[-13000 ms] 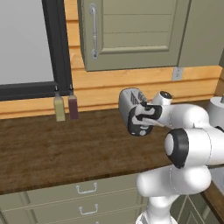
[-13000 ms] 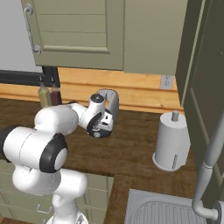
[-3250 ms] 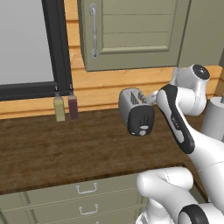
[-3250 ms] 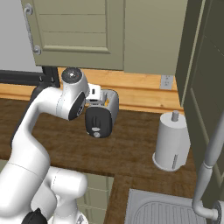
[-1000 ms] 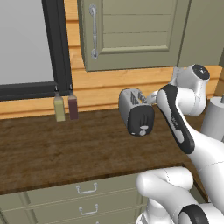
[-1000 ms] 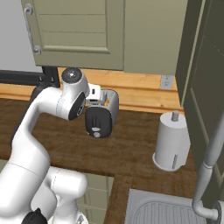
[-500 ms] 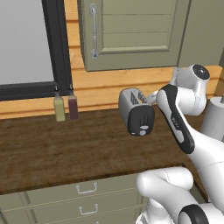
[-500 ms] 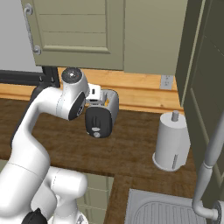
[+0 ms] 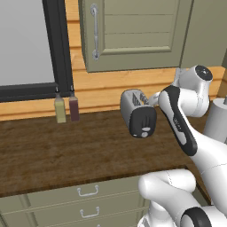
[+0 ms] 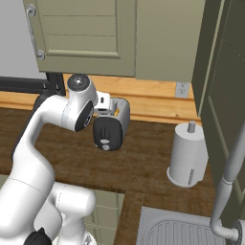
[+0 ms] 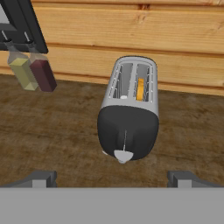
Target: Start the toaster. Once the lever pops up, take the bread to the plate on the dining counter.
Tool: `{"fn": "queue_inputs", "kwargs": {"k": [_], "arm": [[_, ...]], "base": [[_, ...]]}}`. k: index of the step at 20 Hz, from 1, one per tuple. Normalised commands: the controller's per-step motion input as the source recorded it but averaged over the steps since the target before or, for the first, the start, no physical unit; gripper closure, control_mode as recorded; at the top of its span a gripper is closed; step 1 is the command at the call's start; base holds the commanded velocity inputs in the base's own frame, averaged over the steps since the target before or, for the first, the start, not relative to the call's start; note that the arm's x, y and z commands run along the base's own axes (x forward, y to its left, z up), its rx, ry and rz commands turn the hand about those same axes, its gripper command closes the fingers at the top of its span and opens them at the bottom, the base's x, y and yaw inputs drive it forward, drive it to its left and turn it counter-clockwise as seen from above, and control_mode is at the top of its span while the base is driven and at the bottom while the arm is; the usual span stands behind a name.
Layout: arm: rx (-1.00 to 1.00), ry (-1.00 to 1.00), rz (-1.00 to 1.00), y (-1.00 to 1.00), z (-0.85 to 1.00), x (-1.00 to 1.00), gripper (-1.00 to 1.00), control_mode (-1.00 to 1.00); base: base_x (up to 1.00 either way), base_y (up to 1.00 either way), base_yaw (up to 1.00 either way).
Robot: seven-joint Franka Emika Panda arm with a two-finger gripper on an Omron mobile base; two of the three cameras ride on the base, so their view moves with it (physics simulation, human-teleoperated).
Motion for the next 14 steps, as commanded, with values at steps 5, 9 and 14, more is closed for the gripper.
{"fn": "queue_inputs", "kwargs": {"k": [5,9,14], "arm": [[0.00,0.00,0.00,0.00,0.00,0.00,-1.00,-1.00],[0.00,0.00,0.00,0.00,0.00,0.00,-1.00,-1.00],[0.00,0.00,0.00,0.00,0.00,0.00,-1.00,-1.00]], "base": [[0.00,0.00,0.00],[0.00,0.00,0.00],[0.00,0.00,0.00]]}}
